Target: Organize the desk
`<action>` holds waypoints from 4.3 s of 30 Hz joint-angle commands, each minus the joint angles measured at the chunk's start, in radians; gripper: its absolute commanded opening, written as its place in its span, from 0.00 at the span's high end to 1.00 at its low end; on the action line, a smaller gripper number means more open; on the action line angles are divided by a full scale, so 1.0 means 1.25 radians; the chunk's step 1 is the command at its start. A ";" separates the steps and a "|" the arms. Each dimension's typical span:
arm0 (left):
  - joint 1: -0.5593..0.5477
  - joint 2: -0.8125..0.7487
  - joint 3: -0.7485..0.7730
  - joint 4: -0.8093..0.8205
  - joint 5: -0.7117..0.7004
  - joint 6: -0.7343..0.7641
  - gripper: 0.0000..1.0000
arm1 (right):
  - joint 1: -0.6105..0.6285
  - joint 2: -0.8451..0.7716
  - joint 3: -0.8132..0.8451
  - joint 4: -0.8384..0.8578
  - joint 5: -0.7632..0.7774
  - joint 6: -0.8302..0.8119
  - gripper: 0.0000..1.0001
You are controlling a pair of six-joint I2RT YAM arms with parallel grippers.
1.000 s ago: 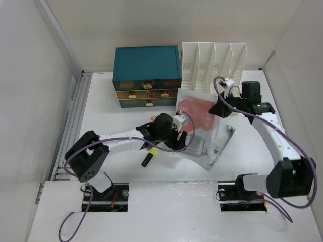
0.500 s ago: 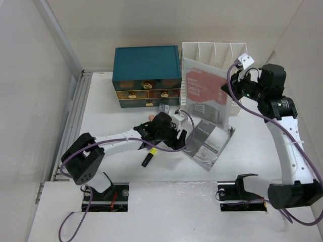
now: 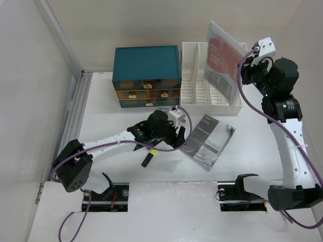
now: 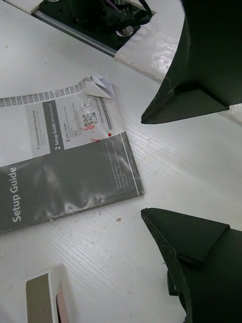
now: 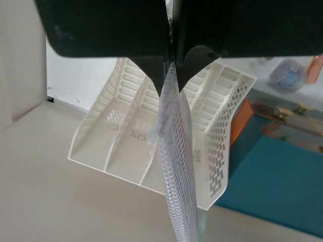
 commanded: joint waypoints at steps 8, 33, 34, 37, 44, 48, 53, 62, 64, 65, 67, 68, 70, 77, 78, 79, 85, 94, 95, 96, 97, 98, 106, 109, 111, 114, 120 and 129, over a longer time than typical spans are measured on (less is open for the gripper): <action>-0.002 -0.088 0.022 0.000 -0.039 0.017 0.34 | 0.000 0.093 0.035 0.188 0.125 0.074 1.00; -0.002 -0.120 0.015 0.000 -0.071 0.017 0.30 | 0.055 0.287 -0.063 0.560 0.107 0.300 1.00; -0.002 -0.113 0.015 0.000 -0.071 0.017 0.30 | 0.065 0.287 -0.077 0.573 0.117 0.300 1.00; -0.002 -0.113 0.015 0.000 -0.071 0.017 0.30 | 0.082 0.276 -0.138 0.605 0.126 0.308 1.00; -0.002 -0.098 0.015 0.000 -0.071 0.017 0.30 | 0.120 0.229 -0.250 0.668 0.190 0.320 1.00; -0.002 -0.091 0.008 0.007 -0.064 0.010 0.30 | 0.120 0.211 -0.298 0.668 0.173 0.294 0.69; -0.002 -0.038 0.000 0.034 -0.049 -0.017 0.30 | 0.128 0.116 -0.321 0.579 0.131 0.205 0.16; -0.002 0.105 0.025 0.066 -0.012 -0.044 0.46 | 0.054 -0.097 -0.430 0.322 -0.135 0.152 0.00; -0.009 0.105 0.025 0.066 -0.021 -0.044 0.47 | 0.046 -0.113 -0.468 0.241 -0.169 0.185 0.00; -0.009 0.105 0.032 0.066 -0.028 -0.044 0.47 | 0.046 -0.126 -0.483 0.221 -0.186 0.195 0.04; -0.016 0.105 0.032 0.066 -0.035 -0.044 0.47 | 0.031 -0.137 -0.521 0.174 -0.186 0.253 0.19; -0.016 0.105 0.040 0.066 -0.045 -0.037 0.47 | 0.022 -0.150 -0.535 0.174 -0.165 0.276 0.23; -0.024 0.113 0.049 0.066 -0.045 -0.037 0.47 | -0.003 -0.160 -0.546 0.149 -0.149 0.298 0.25; -0.031 0.128 0.058 0.066 -0.053 -0.037 0.47 | -0.091 -0.051 -0.531 0.041 -0.049 0.350 0.21; -0.031 0.128 0.058 0.066 -0.053 -0.037 0.47 | -0.091 -0.022 -0.531 0.032 -0.036 0.350 0.21; -0.031 0.135 0.058 0.066 -0.053 -0.037 0.47 | -0.104 -0.008 -0.531 0.032 -0.026 0.350 0.21; -0.031 0.154 0.072 0.066 -0.038 -0.019 0.47 | -0.134 0.086 -0.515 -0.015 -0.004 0.350 0.21; -0.046 0.195 0.099 0.074 -0.021 -0.019 0.47 | -0.185 0.104 -0.524 -0.042 0.026 0.324 0.21; -0.046 0.195 0.099 0.074 -0.021 -0.019 0.47 | -0.185 0.104 -0.531 -0.042 0.026 0.324 0.21; -0.046 0.204 0.099 0.074 -0.021 -0.019 0.47 | -0.185 0.122 -0.531 -0.042 0.026 0.324 0.21; -0.046 0.214 0.099 0.074 -0.013 -0.019 0.47 | -0.185 0.138 -0.531 -0.042 0.026 0.324 0.21; -0.046 0.214 0.099 0.074 -0.013 -0.019 0.47 | -0.185 0.138 -0.531 -0.042 0.026 0.324 0.21; -0.046 0.247 0.099 0.092 0.021 -0.027 0.51 | -0.200 0.224 -0.549 0.000 0.001 0.339 0.21; -0.046 0.264 0.107 0.092 0.021 -0.027 0.52 | -0.200 0.235 -0.559 0.007 -0.035 0.339 0.22; -0.046 0.271 0.114 0.099 0.030 -0.034 0.53 | -0.207 0.235 -0.569 0.018 -0.080 0.339 0.25; -0.046 0.290 0.133 0.099 0.046 -0.041 0.54 | -0.207 0.235 -0.578 0.038 -0.154 0.339 0.30; -0.064 0.338 0.173 0.092 0.046 -0.041 0.56 | -0.207 0.245 -0.578 0.031 -0.239 0.339 0.36; -0.104 0.408 0.230 0.069 0.053 -0.041 0.57 | -0.222 0.212 -0.578 0.031 -0.309 0.346 0.89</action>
